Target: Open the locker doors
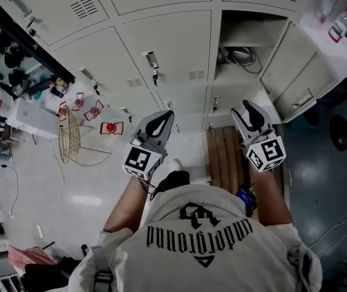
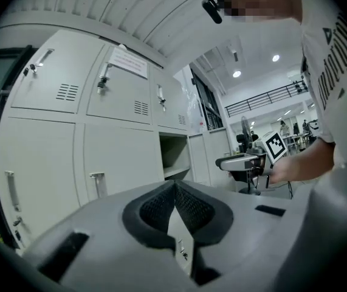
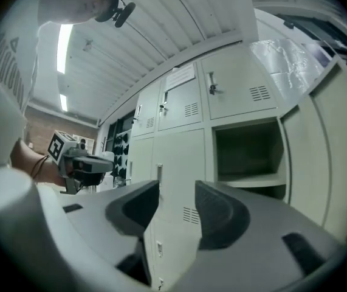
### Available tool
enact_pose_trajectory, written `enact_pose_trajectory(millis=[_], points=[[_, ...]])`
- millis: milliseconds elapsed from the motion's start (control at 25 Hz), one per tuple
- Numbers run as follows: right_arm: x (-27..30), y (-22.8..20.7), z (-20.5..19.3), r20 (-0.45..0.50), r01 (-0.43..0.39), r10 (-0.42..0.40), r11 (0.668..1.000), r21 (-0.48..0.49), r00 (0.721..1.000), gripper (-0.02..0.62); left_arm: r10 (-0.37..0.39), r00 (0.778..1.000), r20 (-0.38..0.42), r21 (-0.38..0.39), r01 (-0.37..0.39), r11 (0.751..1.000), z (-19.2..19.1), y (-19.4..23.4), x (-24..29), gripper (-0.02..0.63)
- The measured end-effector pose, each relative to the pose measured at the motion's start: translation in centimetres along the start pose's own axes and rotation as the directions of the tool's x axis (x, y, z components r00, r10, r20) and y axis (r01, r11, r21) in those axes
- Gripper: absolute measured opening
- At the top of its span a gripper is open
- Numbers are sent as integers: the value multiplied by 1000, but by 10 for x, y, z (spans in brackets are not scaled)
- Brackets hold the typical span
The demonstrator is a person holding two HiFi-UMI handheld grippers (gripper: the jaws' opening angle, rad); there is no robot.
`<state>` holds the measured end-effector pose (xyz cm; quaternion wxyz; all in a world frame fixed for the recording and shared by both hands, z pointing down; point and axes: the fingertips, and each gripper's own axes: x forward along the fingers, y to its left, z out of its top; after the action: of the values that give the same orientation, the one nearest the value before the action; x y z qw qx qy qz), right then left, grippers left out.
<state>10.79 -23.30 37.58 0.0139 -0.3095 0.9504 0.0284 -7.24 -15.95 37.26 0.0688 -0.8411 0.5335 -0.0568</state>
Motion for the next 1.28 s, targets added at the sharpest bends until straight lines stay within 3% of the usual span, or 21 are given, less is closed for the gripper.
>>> enact_pose_trajectory(millis=[320,760,1280], points=[[96,82,4,1,-121,121,993,-13,993,193,53,999,-3,-25,-53,998,-20,82,-45,8],[200,161,4,-28,-130,129,991,-22,991,195,-4,1000,20,-28,4,1000,-31,185,-84,8],[258,179,-5,-47,-119,119,993,-2,992,198,-17,999,32,-39,19,999,-44,231,-89,8]])
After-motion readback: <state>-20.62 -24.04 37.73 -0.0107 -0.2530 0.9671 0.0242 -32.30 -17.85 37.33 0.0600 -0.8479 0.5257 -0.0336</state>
